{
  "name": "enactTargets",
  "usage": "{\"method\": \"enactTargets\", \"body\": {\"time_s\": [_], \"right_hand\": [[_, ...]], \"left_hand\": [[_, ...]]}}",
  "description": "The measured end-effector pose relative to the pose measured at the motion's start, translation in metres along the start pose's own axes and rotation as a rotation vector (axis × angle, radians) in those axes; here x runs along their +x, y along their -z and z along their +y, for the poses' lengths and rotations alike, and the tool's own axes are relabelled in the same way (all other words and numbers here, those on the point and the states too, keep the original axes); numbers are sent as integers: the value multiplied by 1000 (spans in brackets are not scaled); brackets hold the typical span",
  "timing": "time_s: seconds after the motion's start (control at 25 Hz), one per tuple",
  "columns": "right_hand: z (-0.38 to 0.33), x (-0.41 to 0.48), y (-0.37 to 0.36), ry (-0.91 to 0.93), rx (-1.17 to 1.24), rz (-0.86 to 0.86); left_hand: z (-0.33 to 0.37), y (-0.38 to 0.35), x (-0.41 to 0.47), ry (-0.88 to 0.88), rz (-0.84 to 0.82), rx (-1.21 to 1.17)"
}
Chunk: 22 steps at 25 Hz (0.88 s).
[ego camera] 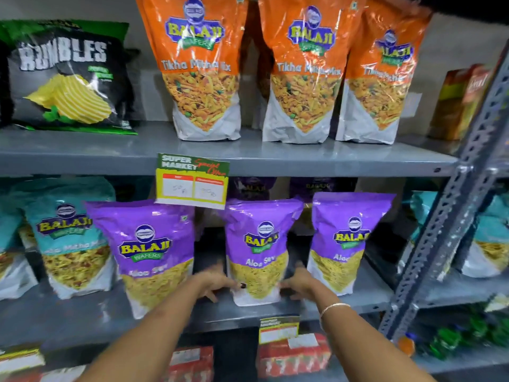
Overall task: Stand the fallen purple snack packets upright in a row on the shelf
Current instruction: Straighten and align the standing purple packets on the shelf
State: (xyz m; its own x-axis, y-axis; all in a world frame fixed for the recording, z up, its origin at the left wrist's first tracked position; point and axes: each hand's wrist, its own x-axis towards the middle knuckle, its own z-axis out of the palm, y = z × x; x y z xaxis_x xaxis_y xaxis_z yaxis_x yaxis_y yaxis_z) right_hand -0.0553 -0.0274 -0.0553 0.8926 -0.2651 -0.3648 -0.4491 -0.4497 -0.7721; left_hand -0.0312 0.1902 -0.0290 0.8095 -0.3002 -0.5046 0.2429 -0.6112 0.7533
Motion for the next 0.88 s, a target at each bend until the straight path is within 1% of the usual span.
{"method": "enactTargets", "body": {"time_s": [0.04, 0.16, 0.28, 0.4, 0.48, 0.64, 0.88], "right_hand": [[5, 6, 0, 36, 148, -46], [11, 27, -10, 157, 188, -142], [7, 37, -28, 214, 304, -190], [9, 40, -30, 226, 303, -201], [8, 38, -20, 200, 301, -195], [8, 37, -5, 135, 374, -251], [-1, 26, 2, 158, 301, -243]], "left_hand": [[3, -14, 6, -45, 84, -58], [4, -34, 15, -130, 236, -273], [-3, -22, 17, -126, 353, -312], [-4, -15, 16, -76, 331, -301], [0, -18, 15, -86, 309, -280], [5, -25, 16, -111, 311, -240], [4, -21, 20, -93, 295, -208]]}}
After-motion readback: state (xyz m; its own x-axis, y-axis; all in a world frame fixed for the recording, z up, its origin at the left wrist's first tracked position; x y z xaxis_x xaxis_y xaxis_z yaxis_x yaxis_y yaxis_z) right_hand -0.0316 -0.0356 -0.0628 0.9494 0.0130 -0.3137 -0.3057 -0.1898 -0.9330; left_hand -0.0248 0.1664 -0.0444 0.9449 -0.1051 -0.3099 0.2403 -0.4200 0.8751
